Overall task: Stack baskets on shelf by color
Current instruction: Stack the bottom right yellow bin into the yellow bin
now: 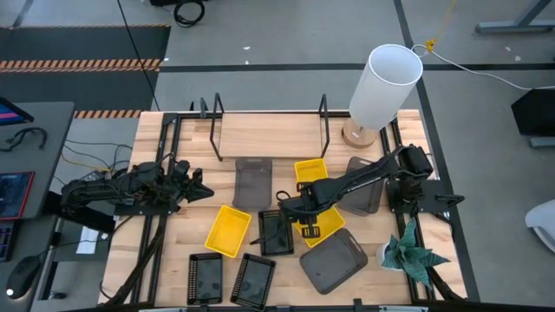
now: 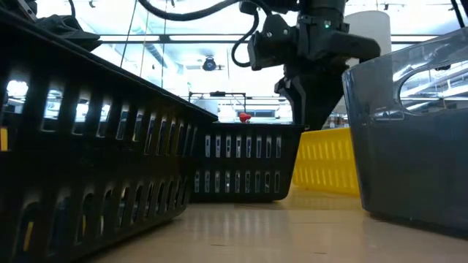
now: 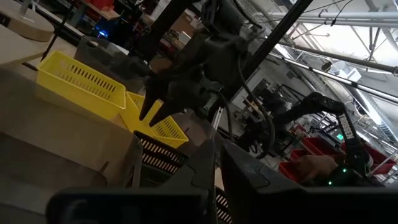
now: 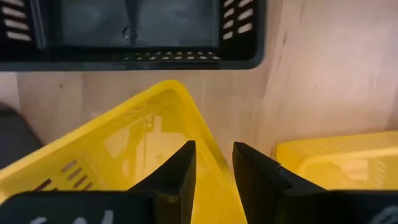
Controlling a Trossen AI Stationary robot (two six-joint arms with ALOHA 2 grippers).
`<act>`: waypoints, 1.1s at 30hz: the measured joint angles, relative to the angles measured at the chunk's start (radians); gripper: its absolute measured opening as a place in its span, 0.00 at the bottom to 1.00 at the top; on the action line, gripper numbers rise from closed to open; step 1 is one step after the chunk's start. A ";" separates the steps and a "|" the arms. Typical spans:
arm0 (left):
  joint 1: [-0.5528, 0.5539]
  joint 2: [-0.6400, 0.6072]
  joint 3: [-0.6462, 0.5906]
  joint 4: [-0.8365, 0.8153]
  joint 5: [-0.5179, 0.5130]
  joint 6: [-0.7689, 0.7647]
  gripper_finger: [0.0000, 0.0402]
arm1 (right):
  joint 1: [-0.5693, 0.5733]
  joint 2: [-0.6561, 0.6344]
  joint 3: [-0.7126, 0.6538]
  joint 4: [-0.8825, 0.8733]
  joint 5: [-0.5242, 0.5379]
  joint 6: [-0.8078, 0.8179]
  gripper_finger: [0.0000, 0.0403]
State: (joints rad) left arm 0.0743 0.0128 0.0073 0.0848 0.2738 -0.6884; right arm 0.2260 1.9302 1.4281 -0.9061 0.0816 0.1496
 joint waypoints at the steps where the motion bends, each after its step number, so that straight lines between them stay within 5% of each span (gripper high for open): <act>1: 0.000 0.000 0.000 0.000 0.000 0.000 0.07 | 0.000 0.003 0.000 -0.002 0.001 -0.016 0.27; 11: 0.000 0.000 0.000 -0.002 0.000 0.000 0.10 | 0.001 0.049 -0.001 -0.008 0.004 -0.122 0.23; 19: 0.000 0.000 0.000 -0.005 0.000 0.000 0.08 | 0.001 0.060 0.000 -0.016 -0.004 -0.153 0.03; 33: 0.000 0.000 0.000 -0.006 0.000 0.000 0.09 | -0.047 -0.122 -0.001 -0.051 0.061 0.029 0.03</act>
State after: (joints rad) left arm 0.0746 0.0128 0.0072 0.0788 0.2737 -0.6884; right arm 0.1793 1.8080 1.4269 -0.9573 0.1429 0.1789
